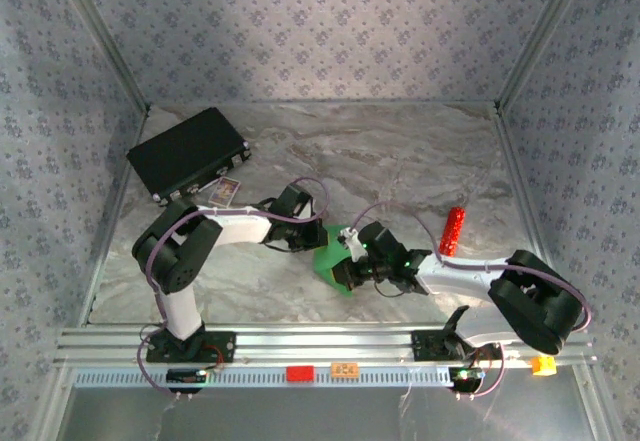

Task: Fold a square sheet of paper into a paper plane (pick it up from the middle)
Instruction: Third fold the triangle at the center of the table.

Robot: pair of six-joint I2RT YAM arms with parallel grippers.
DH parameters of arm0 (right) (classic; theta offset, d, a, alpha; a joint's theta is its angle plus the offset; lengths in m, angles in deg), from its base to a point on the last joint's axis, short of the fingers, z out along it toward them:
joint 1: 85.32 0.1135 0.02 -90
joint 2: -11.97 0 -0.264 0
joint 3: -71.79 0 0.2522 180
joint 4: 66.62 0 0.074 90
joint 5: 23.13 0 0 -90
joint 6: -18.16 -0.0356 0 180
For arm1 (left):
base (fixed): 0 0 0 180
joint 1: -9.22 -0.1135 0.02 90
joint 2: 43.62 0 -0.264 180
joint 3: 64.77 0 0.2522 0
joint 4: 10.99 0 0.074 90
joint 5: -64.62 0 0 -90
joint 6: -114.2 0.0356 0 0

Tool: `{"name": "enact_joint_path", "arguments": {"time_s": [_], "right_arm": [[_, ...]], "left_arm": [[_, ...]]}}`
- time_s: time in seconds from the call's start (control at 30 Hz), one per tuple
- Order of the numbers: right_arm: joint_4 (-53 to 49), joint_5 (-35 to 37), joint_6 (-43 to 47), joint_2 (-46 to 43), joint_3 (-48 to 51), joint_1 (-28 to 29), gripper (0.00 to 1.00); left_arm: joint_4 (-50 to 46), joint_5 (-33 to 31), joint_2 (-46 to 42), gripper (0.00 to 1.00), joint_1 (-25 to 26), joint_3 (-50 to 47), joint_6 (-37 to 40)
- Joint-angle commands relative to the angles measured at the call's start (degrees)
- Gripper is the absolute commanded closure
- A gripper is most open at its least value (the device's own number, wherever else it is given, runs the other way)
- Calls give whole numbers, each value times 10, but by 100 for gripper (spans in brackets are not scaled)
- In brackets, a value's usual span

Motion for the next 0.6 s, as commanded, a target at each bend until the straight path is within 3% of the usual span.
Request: {"name": "enact_joint_path", "arguments": {"time_s": [0.0, 0.57], "right_arm": [[-45, 63, -12, 0, -19, -14, 99], [-88, 106, -19, 3, -29, -21, 99]], "left_arm": [[-24, -20, 14, 90, 4, 2, 14], [-25, -21, 10, 91, 4, 2, 12]]}}
